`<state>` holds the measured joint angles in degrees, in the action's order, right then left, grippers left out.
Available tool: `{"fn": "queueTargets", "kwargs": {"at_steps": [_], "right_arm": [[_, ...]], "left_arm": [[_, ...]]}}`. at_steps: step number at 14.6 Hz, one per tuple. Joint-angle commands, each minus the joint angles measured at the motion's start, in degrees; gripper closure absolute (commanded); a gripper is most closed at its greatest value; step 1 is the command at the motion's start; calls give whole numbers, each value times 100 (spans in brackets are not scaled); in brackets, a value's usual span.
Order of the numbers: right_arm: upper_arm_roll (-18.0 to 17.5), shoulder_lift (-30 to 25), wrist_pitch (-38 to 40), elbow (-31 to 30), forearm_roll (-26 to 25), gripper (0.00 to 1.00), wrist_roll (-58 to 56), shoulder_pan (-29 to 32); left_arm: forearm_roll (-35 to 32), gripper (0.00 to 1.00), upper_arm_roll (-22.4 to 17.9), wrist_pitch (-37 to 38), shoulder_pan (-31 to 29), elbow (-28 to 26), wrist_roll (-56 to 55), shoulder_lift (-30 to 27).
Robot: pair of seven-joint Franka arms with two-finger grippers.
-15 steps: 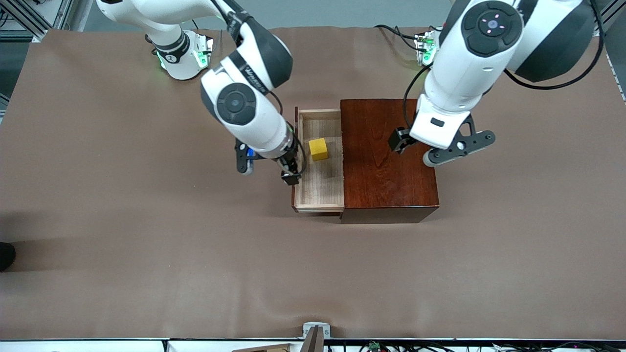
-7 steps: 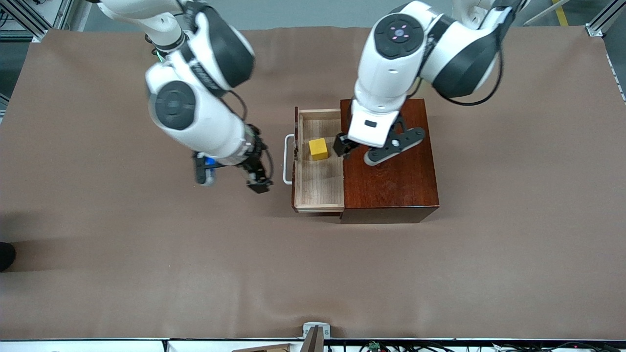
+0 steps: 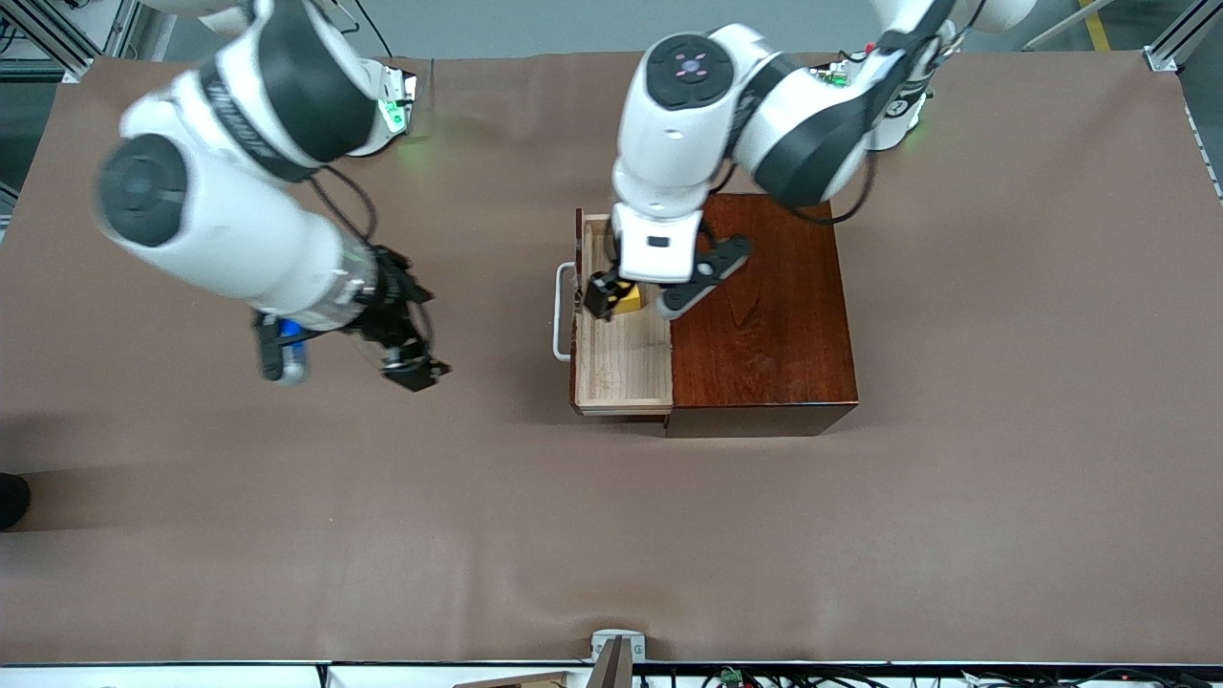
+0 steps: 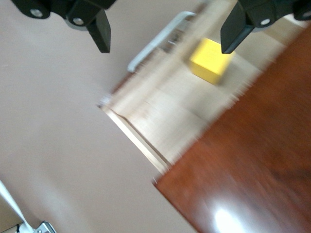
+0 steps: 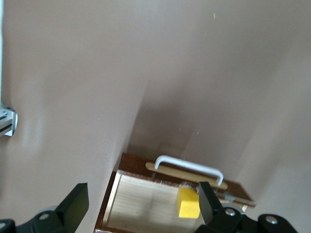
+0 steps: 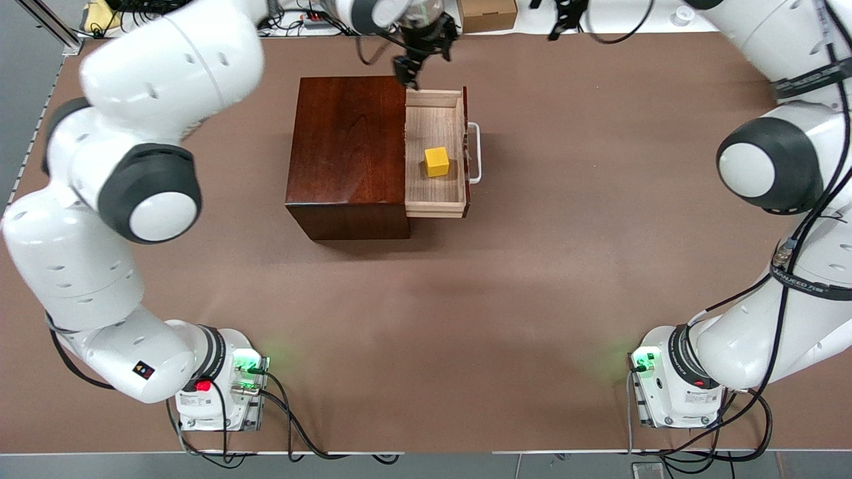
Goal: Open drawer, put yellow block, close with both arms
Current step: 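Withdraw the right gripper while the left gripper moves to the drawer handle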
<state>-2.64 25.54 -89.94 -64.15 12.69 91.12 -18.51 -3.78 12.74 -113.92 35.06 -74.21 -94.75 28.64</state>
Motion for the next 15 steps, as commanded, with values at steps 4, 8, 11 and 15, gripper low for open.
{"fn": "queueTargets", "kwargs": {"at_steps": [4,8,11,15], "right_arm": [[-96,-322,538,-28,67,0,-1612,646],[-87,-445,872,-28,49,0,-2956,1024],[-78,-489,1206,-28,41,0,-4177,1270],[-78,-559,1470,-28,-108,0,-5302,1526]], "left_arm": [[-88,0,-604,-797,983,407,-1774,810],[-88,0,-984,-1096,1504,496,-2074,995],[-88,0,-993,-1464,1627,496,-2082,1205],[-88,0,-1019,-1844,1785,487,-2083,1399]]}}
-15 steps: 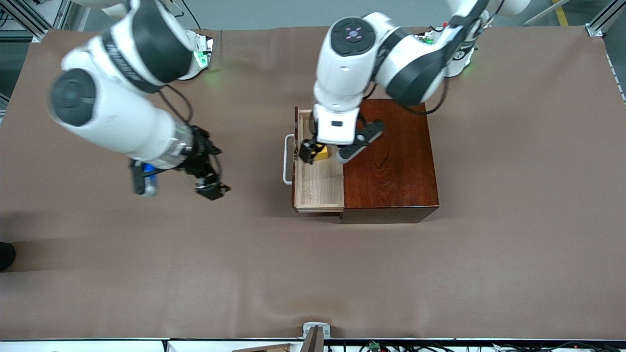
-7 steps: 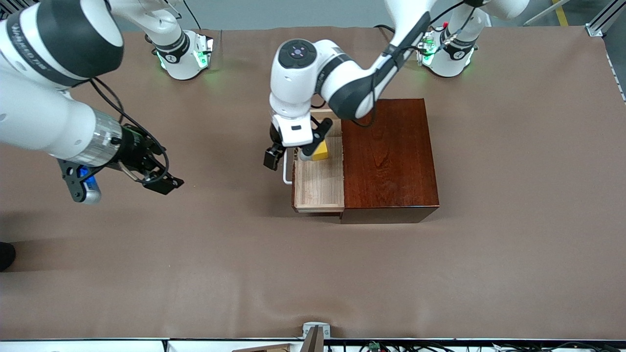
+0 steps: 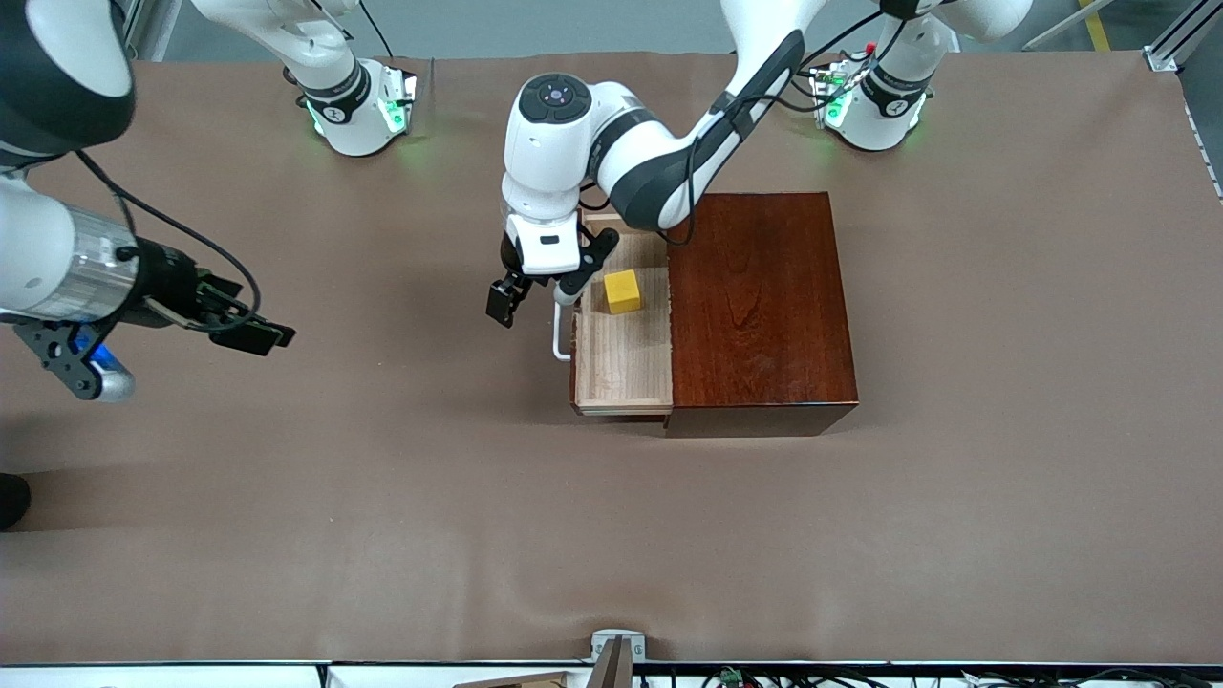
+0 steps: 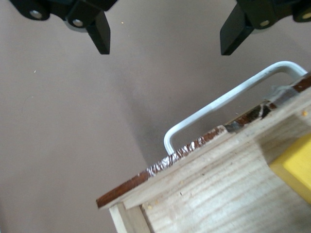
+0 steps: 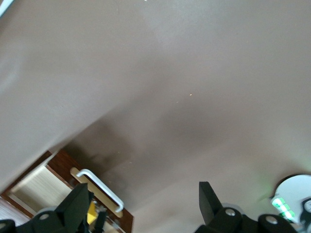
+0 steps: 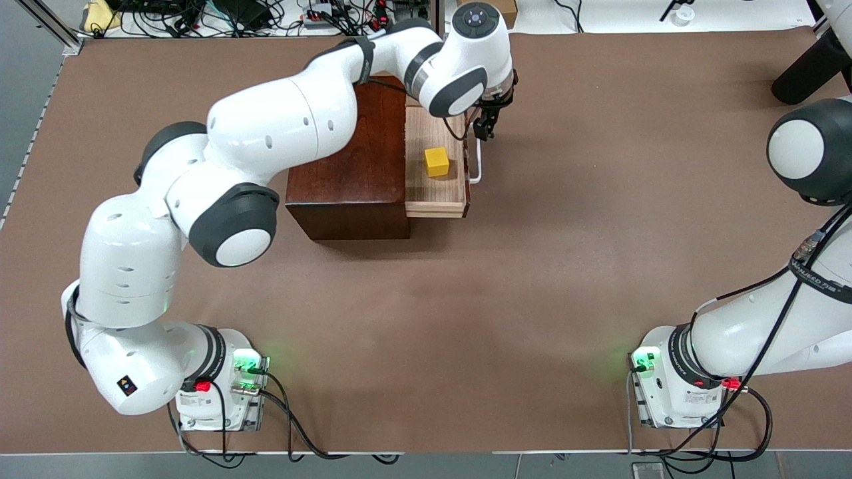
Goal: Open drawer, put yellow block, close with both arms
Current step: 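Withdraw the right gripper while the left gripper moves to the drawer handle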
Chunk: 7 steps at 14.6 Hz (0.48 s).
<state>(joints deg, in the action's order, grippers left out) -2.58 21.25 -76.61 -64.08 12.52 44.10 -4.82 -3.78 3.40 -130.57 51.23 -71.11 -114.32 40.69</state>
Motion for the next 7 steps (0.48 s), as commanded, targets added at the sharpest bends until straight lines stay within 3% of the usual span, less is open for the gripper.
{"fn": "queueTargets", "kwargs": {"at_steps": [1,4,7], "right_arm": [[-76,-182,146,-35,-232,0,-1118,174],[-76,-358,190,-70,-759,0,-2280,192],[-76,-376,366,-70,-980,0,-3168,350]], "left_arm": [[-88,0,-94,-180,202,176,-126,255],[-97,0,-111,-197,299,176,-152,475],[-97,0,-199,-294,457,176,-152,677]]}}
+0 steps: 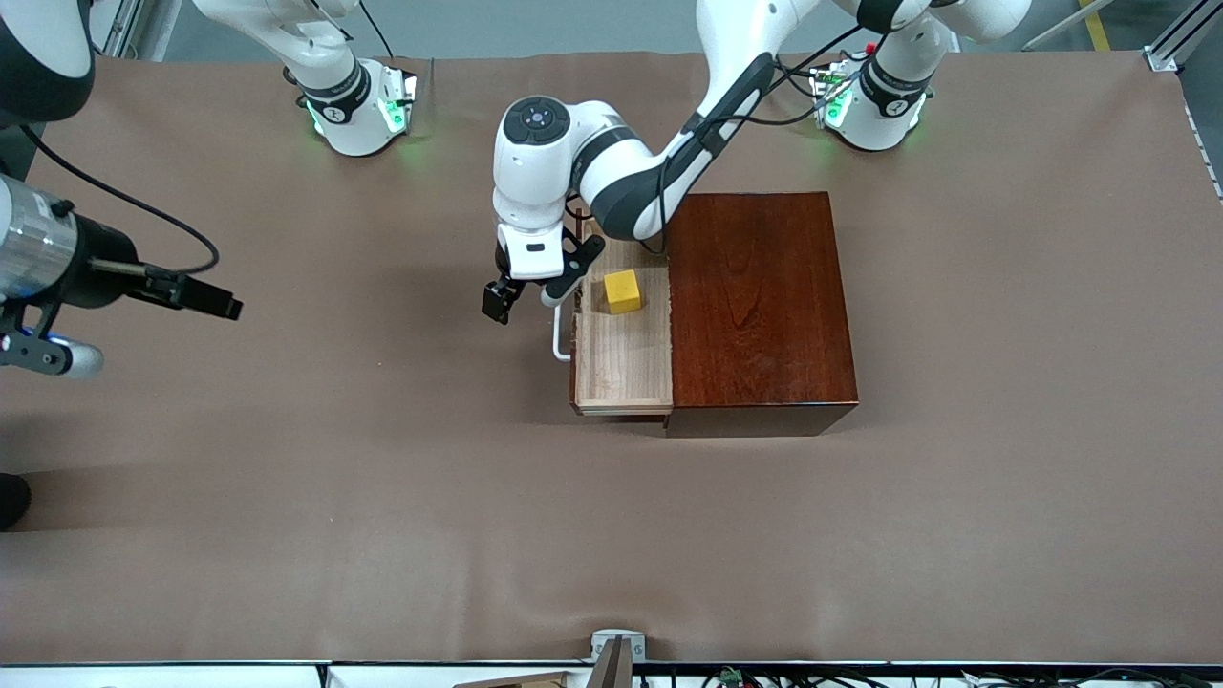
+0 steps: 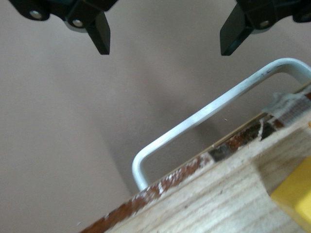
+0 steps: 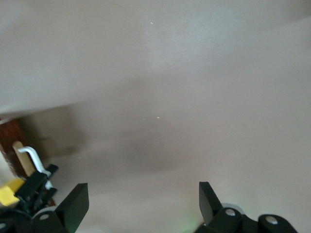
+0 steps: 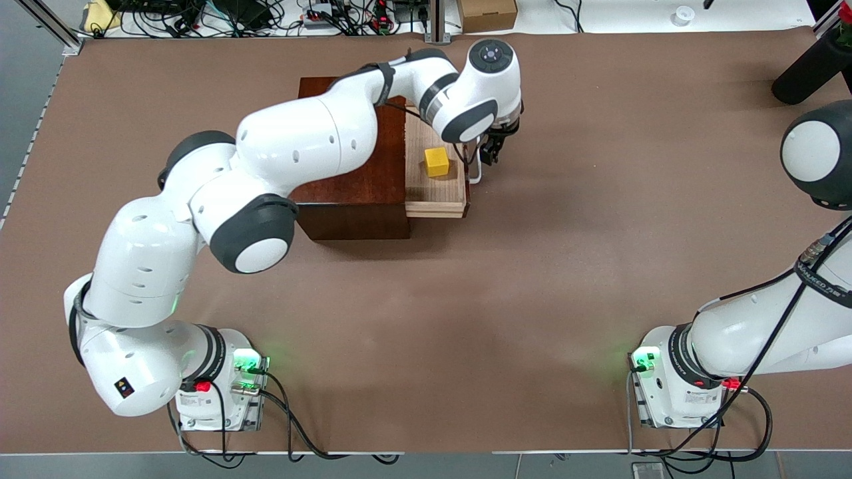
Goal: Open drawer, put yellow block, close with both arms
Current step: 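Push the drawer shut with the left gripper against the handle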
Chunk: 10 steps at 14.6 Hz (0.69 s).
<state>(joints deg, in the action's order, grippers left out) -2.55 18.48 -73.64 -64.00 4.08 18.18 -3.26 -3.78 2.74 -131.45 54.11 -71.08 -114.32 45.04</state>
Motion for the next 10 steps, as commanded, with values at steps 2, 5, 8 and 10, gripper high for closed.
{"fn": "queueTargets", "kwargs": {"at_steps": [2,5,8,10], "right_arm": [[-88,-213,148,-121,-223,0,-1566,255],[-97,-397,-9,-339,-356,0,-2292,386],[-105,-1124,-684,-1496,-285,0,-2301,528],[-140,-1696,-1089,-2402,-312,0,-2301,493]], "left_arm": [[-97,0,-265,-259,240,173,-108,321],[-114,0,-292,-233,232,112,-29,339],[-132,0,-327,-14,214,68,-20,304],[-132,0,-431,643,197,76,137,225]]}}
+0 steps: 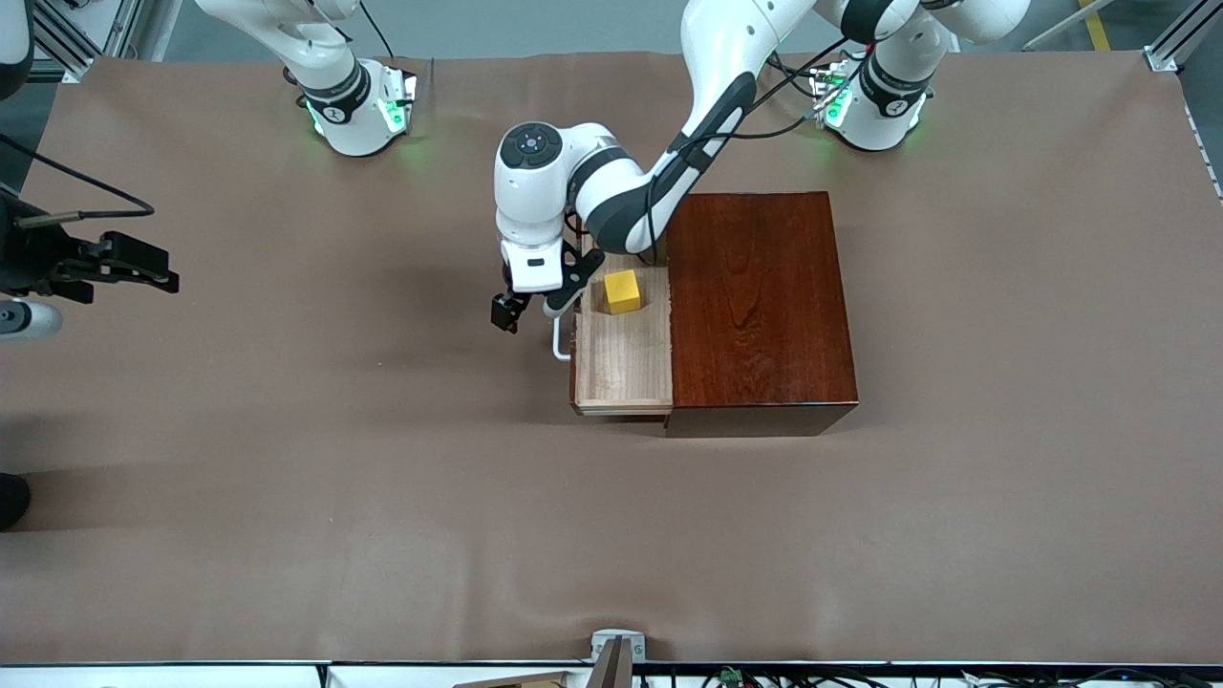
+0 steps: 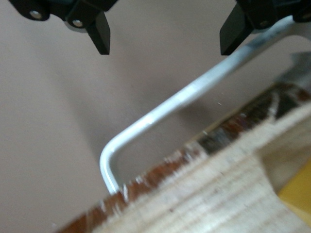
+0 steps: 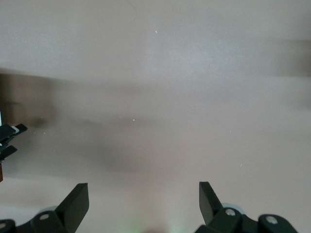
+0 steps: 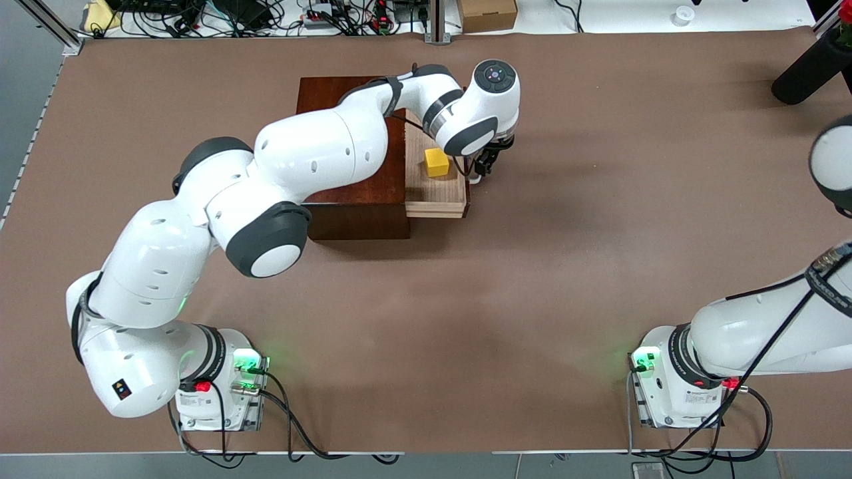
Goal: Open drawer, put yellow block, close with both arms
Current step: 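Push the drawer shut with the left gripper against the handle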
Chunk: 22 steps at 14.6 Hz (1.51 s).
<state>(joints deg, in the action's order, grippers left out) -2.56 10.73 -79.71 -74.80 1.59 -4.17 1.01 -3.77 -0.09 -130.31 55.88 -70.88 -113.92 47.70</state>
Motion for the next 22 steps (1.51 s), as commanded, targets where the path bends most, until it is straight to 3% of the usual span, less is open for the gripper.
{"fn": "queueTargets", "kwargs": {"at_steps": [1,7,9,13,22], "right_arm": [[-139,-1097,-615,-1605,-62,0,-67,57],[-139,-1213,-747,-1748,-115,0,-5,-57],[-122,-1231,-731,-1748,-106,0,-5,-14],[-95,-1143,-695,-1266,-124,0,-5,30],[-104,-1108,-599,-1212,8,0,12,136]], "left_arm": [[-124,0,-201,776,19,57,124,-102],[-133,0,-491,1279,-7,40,124,-243],[-159,0,-693,1831,19,40,116,-261],[-731,0,-729,2570,20,-40,107,-252],[-669,0,-659,2537,-16,48,212,-313]]}}
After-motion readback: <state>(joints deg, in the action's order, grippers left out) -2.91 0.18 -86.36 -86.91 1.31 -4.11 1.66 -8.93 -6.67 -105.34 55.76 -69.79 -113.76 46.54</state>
